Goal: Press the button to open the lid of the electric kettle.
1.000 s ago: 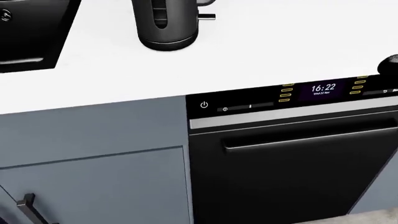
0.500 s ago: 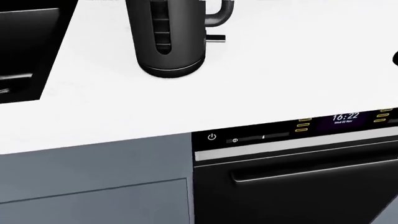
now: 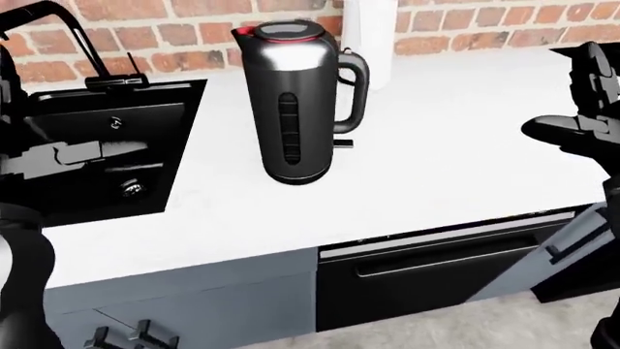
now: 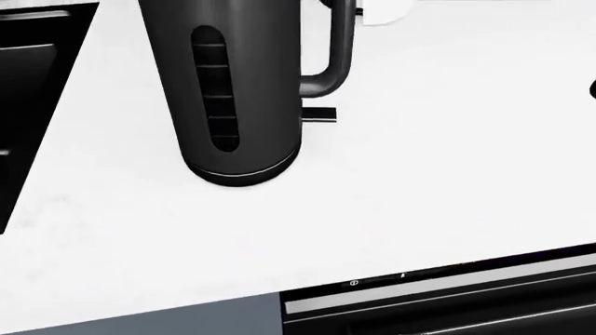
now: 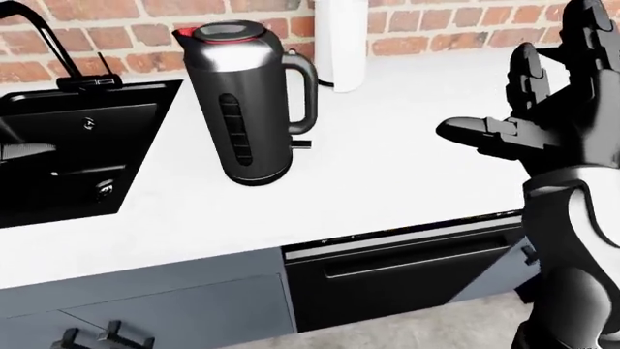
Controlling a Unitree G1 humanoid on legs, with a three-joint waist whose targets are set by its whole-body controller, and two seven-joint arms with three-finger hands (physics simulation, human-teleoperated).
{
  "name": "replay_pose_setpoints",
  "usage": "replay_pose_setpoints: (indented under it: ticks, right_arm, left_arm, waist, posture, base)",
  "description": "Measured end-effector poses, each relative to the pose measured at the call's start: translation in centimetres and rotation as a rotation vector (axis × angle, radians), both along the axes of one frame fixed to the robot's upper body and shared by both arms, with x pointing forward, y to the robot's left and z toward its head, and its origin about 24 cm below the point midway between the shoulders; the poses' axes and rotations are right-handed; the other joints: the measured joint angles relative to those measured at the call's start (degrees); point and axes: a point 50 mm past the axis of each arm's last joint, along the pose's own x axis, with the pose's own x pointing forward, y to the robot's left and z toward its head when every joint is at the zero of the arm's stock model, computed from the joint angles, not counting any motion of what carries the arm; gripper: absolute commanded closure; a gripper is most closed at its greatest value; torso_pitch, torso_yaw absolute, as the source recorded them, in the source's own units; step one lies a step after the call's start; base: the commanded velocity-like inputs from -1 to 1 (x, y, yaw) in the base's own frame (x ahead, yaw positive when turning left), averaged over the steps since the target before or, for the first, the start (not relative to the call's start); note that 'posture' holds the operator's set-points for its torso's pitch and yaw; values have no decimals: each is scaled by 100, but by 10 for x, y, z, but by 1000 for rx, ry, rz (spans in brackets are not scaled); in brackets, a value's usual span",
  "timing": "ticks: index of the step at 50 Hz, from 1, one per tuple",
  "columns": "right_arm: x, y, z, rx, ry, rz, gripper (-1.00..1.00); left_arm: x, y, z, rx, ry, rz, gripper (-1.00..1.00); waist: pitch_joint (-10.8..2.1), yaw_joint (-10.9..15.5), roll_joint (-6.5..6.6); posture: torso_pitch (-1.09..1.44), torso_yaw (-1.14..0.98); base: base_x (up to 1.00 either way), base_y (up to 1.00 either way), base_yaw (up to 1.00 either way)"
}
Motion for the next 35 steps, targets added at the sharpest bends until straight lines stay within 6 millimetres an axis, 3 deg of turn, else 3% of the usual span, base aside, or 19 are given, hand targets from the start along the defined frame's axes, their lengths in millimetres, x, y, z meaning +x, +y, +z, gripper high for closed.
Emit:
replay_pose_setpoints:
  ticks: [1, 3, 4, 6, 9, 15, 16, 20, 23, 29, 35]
  right_arm:
    - [0, 0, 1, -1, -2, 1, -100]
    - [2, 4, -4, 5, 13, 19, -100]
    - [4, 6, -6, 5, 29, 31, -100]
    - [6, 7, -9, 2, 49, 42, -100]
    - [3, 5, -4, -3, 30, 29, -100]
    - [-1, 2, 6, -7, -22, 9, -100]
    - [-1, 0, 6, 2, -19, -1, -100]
    - [4, -8, -2, 37, 21, -47, -100]
    - [6, -5, -2, 42, 32, -46, -100]
    - [9, -2, 2, 39, 27, -87, -100]
    - [7, -2, 3, 23, 1, -110, -100]
  left_arm:
    - [0, 0, 1, 2, -3, 1, -100]
    - [1, 3, -2, -10, 11, 12, -100]
    - [2, 5, -5, -19, 26, 20, -100]
    - [3, 7, -7, -28, 44, 30, -100]
    - [1, 6, -3, -17, 24, 29, -100]
    - [-1, 5, 2, -3, -7, 39, -100]
    - [0, 4, 0, -4, -2, 36, -100]
    - [2, 2, -1, -18, 1, 19, -100]
    - [2, 6, -1, -39, 9, 37, -100]
    - [0, 12, -2, -74, 2, 77, -100]
    - [0, 14, -4, -106, 11, 84, -100]
  waist:
    - [-31, 1, 123]
    - [21, 93, 64]
    - [33, 126, 93]
    - [-11, 168, 83]
    - [-55, 182, -73]
    - [-85, 208, -530]
    - [-61, 151, -459]
    - [165, 100, -407]
    - [159, 81, -167]
    - [29, 100, -298]
    - [10, 135, -342]
  posture:
    - [0, 0]
    - [0, 0]
    - [0, 0]
    - [0, 0]
    - [0, 0]
    - [0, 0]
    - [0, 0]
    - [0, 0]
    - [0, 0]
    - [0, 0]
    - [0, 0]
  base:
    - [26, 0, 0]
    - [25, 0, 0]
    - [26, 0, 0]
    - [25, 0, 0]
    - [25, 0, 0]
    - [20, 0, 0]
    - [3, 0, 0]
    - [0, 0, 0]
    - [0, 0, 0]
    - [0, 0, 0]
    - [0, 0, 0]
